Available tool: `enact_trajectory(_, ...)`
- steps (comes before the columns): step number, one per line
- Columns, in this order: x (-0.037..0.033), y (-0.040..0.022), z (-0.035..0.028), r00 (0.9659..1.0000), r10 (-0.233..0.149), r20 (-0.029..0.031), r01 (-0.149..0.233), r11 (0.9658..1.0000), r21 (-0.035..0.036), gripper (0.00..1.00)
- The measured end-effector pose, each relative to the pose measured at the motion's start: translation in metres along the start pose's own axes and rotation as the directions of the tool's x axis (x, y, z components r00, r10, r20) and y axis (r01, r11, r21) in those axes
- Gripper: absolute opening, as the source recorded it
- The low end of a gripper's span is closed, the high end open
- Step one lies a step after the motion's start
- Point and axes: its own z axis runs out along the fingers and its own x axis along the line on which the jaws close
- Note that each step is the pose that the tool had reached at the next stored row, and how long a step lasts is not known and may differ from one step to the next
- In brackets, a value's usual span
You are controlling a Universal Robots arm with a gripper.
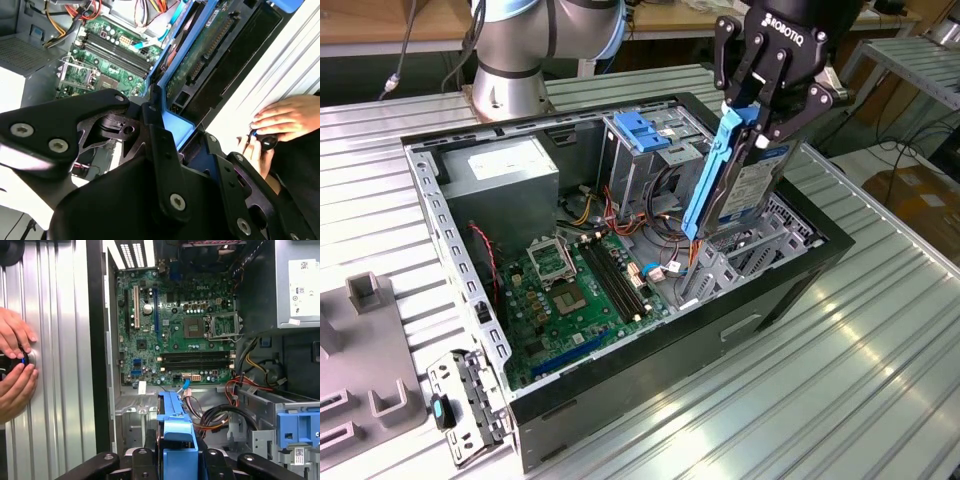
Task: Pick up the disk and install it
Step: 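Insert the disk into the insertion slot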
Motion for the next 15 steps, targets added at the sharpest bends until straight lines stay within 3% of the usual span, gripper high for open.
enact_trajectory(4,0.0002,-0.0118,0.0017,1.0,0.0,-0.0001,0.0,1.0,0.0,0.37)
enact_trajectory(10,0.0023,-0.0216,0.0042,1.0,0.004,-0.0004,-0.004,1.0,-0.0001,0.37)
enact_trajectory(15,0.0061,-0.0262,0.0066,1.0,0.004,-0.0002,-0.004,1.0,-0.0001,0.37)
